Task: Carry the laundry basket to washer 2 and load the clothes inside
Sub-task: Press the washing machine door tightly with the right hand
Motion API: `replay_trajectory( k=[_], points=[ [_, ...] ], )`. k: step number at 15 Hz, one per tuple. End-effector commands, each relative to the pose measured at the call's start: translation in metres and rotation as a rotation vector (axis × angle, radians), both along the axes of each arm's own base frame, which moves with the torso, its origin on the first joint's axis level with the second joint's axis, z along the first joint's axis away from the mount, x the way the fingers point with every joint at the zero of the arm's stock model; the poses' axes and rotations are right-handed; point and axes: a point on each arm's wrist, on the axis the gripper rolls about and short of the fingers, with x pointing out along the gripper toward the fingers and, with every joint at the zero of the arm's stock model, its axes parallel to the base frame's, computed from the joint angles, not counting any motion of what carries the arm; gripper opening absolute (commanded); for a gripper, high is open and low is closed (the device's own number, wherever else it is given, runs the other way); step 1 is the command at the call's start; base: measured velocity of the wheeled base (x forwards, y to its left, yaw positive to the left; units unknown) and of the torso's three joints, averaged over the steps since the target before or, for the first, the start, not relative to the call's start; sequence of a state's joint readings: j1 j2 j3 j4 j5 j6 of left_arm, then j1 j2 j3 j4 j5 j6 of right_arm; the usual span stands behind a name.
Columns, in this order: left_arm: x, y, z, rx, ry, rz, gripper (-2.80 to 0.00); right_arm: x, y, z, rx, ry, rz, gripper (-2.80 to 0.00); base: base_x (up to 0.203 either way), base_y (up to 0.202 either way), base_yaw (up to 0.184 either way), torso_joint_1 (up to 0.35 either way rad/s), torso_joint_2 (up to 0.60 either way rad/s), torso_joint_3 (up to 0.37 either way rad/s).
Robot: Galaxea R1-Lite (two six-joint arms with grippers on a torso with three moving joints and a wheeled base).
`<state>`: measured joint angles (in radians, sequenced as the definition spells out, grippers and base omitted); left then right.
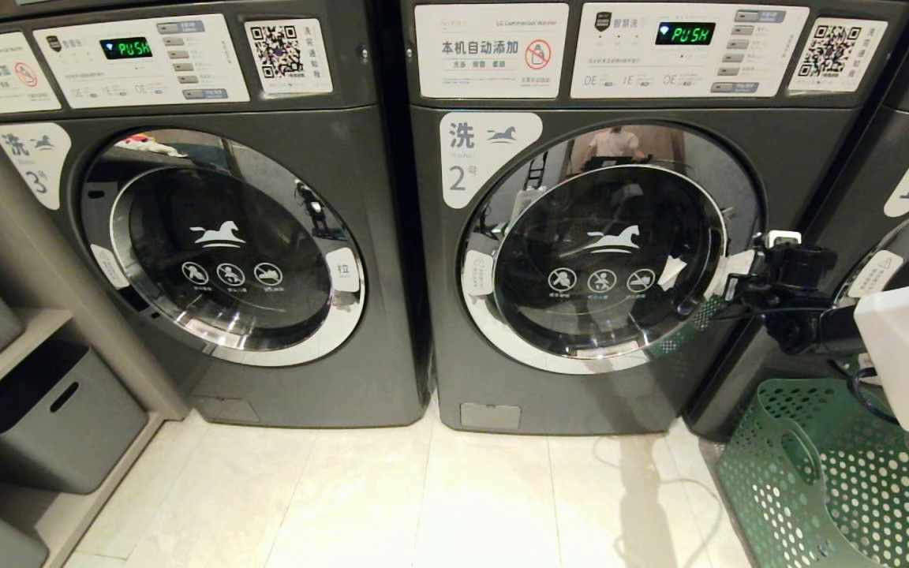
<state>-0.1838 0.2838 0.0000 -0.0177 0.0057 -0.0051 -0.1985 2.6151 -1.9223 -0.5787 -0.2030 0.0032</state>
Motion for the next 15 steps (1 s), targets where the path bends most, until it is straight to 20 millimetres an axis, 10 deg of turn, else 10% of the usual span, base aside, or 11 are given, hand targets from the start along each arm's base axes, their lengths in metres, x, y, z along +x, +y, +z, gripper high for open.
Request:
replay_trajectory(
  k=[1, 15],
  points=[
    [0.0, 0.0, -0.001, 0.008, 0.009, 0.0, -2.8, 0.0, -0.001, 0.0, -0.002, 0.0, -0.002, -2.8, 0.0, 0.0, 0.0, 0.0, 0.0, 0.0],
    [-0.024, 0.0, -0.005, -0.001, -0.243, 0.166, -2.8, 0.0, 0.0, 0.002, 0.008, -0.006, 0.02, -2.8, 0.0, 0.0, 0.0, 0.0, 0.0, 0.0]
  ],
)
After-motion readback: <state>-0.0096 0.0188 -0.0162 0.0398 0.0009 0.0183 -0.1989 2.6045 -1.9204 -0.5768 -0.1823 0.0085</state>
